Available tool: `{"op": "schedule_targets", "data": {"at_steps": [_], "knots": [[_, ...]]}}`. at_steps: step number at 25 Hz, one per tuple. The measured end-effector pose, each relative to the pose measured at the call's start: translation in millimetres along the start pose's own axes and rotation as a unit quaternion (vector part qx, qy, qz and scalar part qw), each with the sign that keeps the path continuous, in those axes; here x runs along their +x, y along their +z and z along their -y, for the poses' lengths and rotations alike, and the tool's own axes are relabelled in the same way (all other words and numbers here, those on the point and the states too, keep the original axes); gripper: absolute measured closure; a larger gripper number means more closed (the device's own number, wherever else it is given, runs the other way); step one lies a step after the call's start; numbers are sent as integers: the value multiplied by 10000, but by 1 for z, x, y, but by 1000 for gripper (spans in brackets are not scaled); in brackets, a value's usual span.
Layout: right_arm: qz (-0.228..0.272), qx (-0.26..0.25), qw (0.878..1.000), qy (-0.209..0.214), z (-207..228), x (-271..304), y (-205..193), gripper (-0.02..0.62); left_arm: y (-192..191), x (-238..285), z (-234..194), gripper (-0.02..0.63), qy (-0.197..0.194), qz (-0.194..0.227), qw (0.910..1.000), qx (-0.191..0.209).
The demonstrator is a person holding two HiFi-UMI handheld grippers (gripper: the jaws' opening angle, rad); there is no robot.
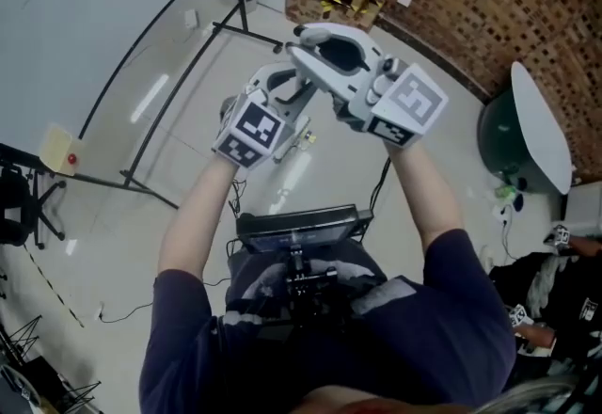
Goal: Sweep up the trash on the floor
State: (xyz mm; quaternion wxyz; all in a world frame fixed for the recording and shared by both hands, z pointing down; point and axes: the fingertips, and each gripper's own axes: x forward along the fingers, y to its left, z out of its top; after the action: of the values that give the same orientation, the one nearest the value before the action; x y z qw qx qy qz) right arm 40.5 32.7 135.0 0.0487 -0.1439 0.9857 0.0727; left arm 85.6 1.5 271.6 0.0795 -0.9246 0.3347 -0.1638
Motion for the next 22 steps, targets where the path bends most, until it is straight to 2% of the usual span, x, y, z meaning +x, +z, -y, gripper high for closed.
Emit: {"op": "schedule_targets", "data": {"at_steps": [4, 7, 11, 15, 19, 22], "knots": [[-262, 179, 9994, 140, -7, 49, -22, 485, -33, -35, -28, 506, -181, -7, 9996, -201], [-338, 333, 9986, 245, -20, 77, -29, 483, -49, -64, -41, 505, -158, -37, 9995, -289], [-417, -32, 9977, 530, -38, 126, -20, 477, -66, -96, -76, 506, 227, -144, 9992, -283], [-580, -220, 9928, 1029, -70, 178, -35, 477, -99, -139, -107, 509, 630, -276, 9967, -426], [-859, -628, 9841, 1423, -102, 227, -50, 472, -122, -190, -138, 514, 1082, -360, 9924, -469], [-891, -873, 9768, 1743, -120, 249, -54, 472, -134, -212, -154, 517, 1395, -426, 9884, -415]]}}
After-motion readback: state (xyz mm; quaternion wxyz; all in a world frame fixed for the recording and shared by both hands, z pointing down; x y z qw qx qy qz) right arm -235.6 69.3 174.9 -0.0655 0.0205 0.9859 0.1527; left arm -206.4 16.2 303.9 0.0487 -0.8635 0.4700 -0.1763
